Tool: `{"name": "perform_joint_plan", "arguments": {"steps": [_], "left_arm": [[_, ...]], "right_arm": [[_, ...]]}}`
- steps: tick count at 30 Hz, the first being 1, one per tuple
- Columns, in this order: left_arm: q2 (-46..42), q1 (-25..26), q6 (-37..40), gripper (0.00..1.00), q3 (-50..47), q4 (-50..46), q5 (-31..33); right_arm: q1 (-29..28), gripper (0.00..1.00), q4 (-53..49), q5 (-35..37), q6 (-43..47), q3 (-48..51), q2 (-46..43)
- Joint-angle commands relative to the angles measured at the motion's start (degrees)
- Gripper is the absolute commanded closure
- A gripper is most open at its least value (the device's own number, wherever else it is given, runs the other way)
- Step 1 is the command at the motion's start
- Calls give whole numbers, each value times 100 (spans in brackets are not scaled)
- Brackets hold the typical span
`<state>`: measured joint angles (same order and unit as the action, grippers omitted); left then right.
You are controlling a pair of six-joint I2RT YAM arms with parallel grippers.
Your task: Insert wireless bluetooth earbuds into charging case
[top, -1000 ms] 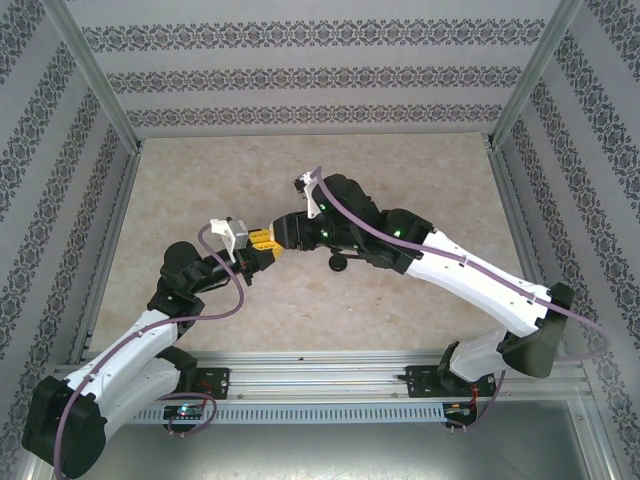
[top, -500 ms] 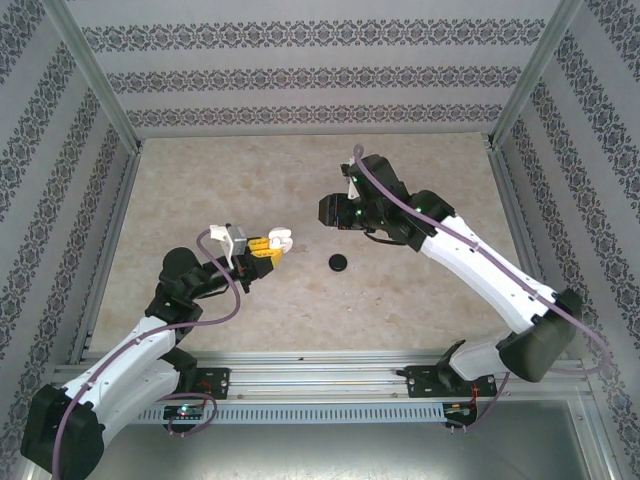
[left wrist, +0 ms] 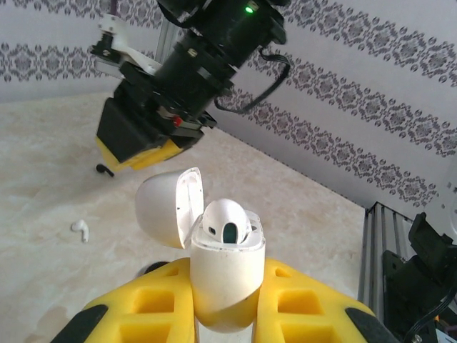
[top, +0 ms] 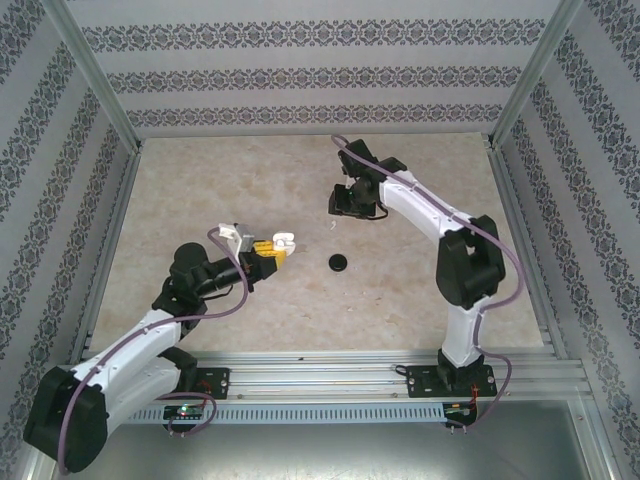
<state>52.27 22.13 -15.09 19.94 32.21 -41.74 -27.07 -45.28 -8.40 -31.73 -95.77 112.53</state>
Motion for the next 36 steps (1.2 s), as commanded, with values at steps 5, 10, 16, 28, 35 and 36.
{"name": "perform_joint_plan", "arguments": {"steps": [5, 10, 16, 28, 35, 36], "left_arm": [[672, 55, -214, 100, 106, 828, -177], [1053, 51, -301, 100, 305, 1012, -279], [1289, 55, -268, 100, 420, 1023, -326], [1436, 57, -394, 100, 319, 1414, -336], [1463, 50, -607, 100, 195, 1754, -241], [1427, 59, -626, 100, 127, 1800, -246]], "right_arm": [[61, 61, -646, 190, 360, -1136, 1293], [39, 62, -911, 248, 479, -1608, 1824], [0, 62, -1054, 354, 600, -1761, 2122], [-182, 67, -978, 348, 927, -1573, 2362], [-279, 74, -831, 423, 1017, -1171, 2214], [-289, 75, -842, 414, 1035, -1148, 2191]]}}
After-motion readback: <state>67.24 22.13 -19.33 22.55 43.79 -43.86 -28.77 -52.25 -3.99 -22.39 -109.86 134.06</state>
